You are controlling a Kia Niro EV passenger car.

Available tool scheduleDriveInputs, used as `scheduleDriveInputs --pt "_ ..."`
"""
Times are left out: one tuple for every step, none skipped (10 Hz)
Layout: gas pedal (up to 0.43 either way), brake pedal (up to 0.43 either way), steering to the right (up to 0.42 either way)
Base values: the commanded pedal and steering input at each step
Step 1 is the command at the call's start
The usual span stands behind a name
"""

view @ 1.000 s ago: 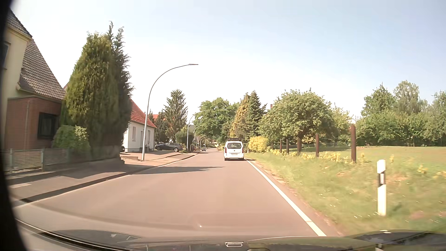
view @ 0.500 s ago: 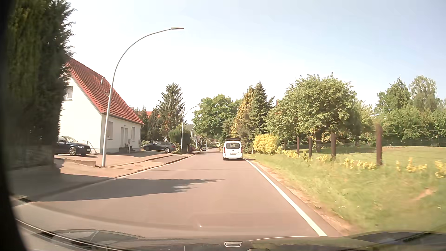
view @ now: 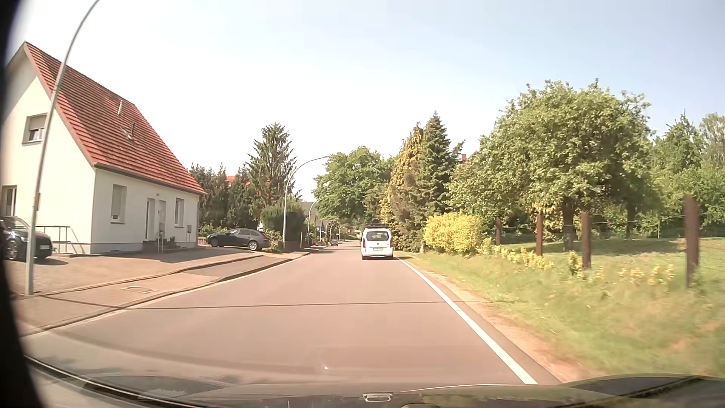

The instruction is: Follow the waypoints while adhering to traffic rules and regulations

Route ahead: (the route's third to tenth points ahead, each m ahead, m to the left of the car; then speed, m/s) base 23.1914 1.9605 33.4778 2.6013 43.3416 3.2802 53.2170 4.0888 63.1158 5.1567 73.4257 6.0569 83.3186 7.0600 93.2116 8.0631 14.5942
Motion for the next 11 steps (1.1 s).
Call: scheduleDriveInputs --pt "0.13 0.0 -0.01" --pt "0.13 0.0 -0.01" --pt "0.138 0.0 -0.01" --pt "0.138 0.0 -0.01" --pt "0.138 0.0 -0.01" --pt "0.138 0.0 -0.011" --pt "0.138 0.0 -0.011" --pt "0.138 0.0 -0.011" --pt "0.138 0.0 -0.011" --pt "0.138 0.0 -0.01" --pt "0.138 0.0 -0.01"
